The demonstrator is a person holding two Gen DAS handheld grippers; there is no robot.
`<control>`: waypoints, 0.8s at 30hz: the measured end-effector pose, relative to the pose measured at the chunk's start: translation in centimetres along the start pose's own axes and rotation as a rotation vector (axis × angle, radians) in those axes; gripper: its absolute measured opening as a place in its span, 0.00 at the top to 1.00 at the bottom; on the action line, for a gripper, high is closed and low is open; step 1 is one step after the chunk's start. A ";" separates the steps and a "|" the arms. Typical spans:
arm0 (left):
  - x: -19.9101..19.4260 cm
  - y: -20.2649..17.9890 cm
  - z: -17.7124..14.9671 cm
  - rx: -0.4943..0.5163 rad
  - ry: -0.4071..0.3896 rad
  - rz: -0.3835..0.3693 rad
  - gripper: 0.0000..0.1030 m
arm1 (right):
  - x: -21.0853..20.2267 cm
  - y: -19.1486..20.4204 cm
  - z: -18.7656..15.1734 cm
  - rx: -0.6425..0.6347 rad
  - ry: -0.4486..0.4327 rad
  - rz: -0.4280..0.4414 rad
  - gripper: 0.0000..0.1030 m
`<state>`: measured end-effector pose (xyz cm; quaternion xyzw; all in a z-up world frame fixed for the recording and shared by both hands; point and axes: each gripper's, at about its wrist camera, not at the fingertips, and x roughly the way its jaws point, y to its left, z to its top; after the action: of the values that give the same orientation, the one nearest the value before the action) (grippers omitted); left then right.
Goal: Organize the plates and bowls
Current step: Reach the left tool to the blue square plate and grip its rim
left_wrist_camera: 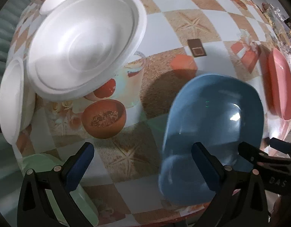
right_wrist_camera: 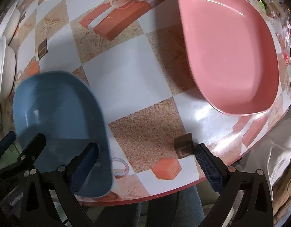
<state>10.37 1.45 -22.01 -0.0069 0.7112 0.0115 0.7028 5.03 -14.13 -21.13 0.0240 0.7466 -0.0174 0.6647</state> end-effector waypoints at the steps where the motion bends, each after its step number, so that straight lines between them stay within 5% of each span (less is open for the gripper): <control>1: 0.6 0.3 0.0 -0.002 0.001 -0.006 0.00 | 0.0 0.1 0.1 -0.005 0.000 0.000 0.01; 4: 1.6 1.2 1.1 -0.024 -0.001 -0.056 0.00 | 0.1 0.2 0.4 -0.012 0.003 0.008 0.00; 16: 2.9 3.3 0.6 -0.046 -0.005 -0.041 0.02 | -0.5 -0.7 -1.1 -0.018 0.015 -0.011 0.01; 18: 2.5 2.9 0.8 -0.030 -0.004 -0.043 0.09 | -0.7 -0.1 -0.8 -0.046 0.005 -0.014 0.08; 24: 1.5 1.6 1.5 0.041 -0.014 -0.059 0.48 | -2.0 2.7 -1.8 -0.181 -0.052 0.004 0.55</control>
<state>11.78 3.05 -23.47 -0.0135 0.7060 -0.0237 0.7077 3.67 -11.40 -18.95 -0.0353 0.7275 0.0511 0.6833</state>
